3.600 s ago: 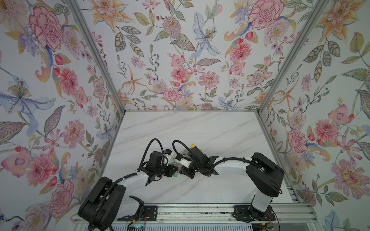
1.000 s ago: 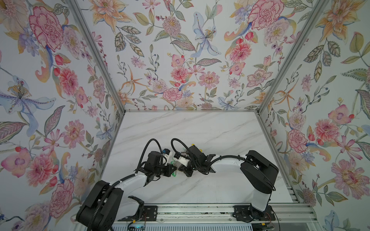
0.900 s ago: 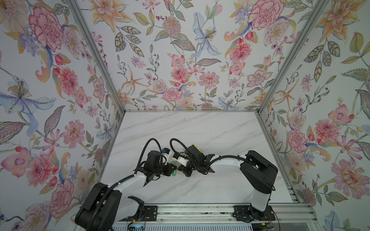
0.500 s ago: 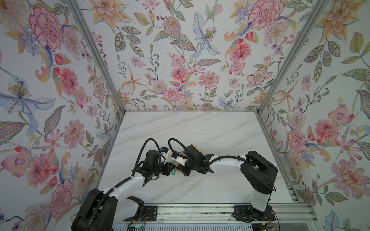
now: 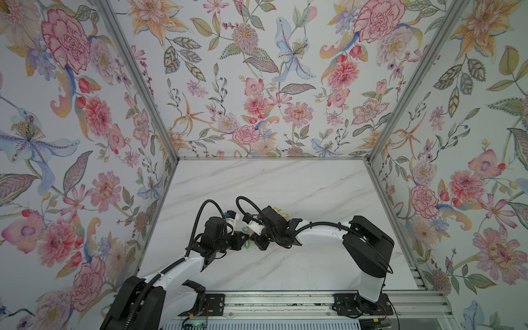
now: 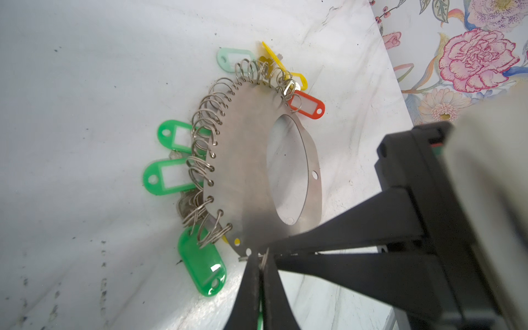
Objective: Remove the keys from the keyring
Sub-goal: 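Open the right gripper and draw it back from the plate edge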
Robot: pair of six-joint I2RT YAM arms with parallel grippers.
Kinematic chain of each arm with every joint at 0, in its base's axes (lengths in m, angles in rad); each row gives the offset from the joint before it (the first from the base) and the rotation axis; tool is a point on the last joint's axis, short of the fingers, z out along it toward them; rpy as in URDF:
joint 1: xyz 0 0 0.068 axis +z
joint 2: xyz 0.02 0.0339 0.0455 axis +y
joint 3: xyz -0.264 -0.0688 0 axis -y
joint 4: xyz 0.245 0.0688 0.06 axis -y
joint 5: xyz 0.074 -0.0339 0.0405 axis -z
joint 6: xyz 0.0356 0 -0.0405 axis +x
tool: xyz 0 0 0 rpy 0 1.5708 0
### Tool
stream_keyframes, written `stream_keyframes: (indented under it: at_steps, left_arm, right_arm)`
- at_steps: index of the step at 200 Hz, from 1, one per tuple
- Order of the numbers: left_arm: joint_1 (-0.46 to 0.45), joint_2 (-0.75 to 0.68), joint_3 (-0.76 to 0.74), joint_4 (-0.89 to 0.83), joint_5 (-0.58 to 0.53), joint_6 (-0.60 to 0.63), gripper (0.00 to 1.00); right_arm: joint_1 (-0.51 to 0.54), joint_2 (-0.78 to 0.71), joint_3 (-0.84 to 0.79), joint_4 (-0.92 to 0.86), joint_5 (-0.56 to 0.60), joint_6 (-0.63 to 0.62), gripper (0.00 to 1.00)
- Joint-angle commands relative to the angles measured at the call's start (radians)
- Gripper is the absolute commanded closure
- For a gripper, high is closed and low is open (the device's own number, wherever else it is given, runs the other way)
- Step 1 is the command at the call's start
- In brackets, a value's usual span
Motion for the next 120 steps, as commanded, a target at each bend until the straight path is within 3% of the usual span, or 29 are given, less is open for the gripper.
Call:
stream_keyframes:
  at_steps: [1,96,120]
  left_arm:
    - [-0.028,-0.029,-0.004,0.109,0.155,-0.039,1.0]
    - [-0.059,0.003,-0.049,0.213,0.161,-0.09,1.0]
    - [-0.059,0.003,-0.056,0.217,0.158,-0.088,1.0]
  right_arm:
    - [-0.017,0.049,0.012,-0.02,0.154,0.062,1.0]
    - [0.009,0.033,-0.022,0.054,0.365,0.209,1.0]
    - [0.011,0.006,-0.074,0.131,0.35,0.231,1.0]
